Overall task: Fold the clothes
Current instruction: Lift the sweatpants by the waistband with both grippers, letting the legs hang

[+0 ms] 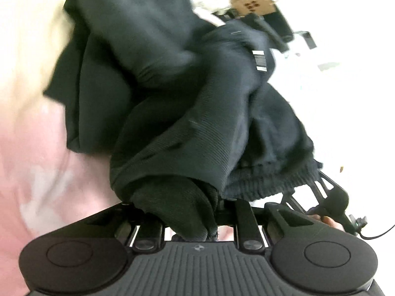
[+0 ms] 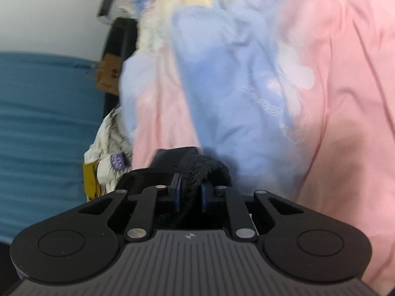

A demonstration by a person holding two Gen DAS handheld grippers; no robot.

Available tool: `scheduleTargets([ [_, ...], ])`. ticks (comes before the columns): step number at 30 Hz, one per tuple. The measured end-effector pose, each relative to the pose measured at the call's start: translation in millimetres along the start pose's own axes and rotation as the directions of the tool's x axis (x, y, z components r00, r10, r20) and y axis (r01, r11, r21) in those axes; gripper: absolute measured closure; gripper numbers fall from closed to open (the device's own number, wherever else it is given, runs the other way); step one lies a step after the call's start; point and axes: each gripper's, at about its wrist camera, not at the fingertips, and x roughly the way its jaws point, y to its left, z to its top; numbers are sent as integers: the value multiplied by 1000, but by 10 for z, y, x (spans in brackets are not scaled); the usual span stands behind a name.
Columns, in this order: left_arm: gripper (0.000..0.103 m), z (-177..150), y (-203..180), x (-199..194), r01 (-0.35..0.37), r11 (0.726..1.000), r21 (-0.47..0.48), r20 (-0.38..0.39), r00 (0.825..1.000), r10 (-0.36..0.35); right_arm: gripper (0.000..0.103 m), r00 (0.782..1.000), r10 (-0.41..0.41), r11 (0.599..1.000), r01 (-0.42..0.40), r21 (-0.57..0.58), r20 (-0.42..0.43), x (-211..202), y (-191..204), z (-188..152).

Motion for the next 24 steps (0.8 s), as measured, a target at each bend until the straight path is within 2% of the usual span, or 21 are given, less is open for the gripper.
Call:
scheduleTargets([
  [6,86,-46,-1,-558,48,999,2,-18,999,-48,90,999,18,993,-14,-115,30,-754,361,-254],
  [12,87,-19,35,-1371,78,997,26,-36,996,-77,90,999,24,983,-16,-182,39,-1445,521,-628],
  [16,87,-156,159,-1864,94,995,35,-68,993,-91,90,999,18,994,-13,-106,42,-1845,263,-922],
  [20,87,-287,379,-1910,76,997,-1,-137,988,-76,89,999,-16,1000,15,13,41,-2123,-162,-1215],
  [24,87,-308,578,-1791,53,998,-19,-211,976,-56,81,999,-41,992,40,117,11,-2206,-595,-1525],
])
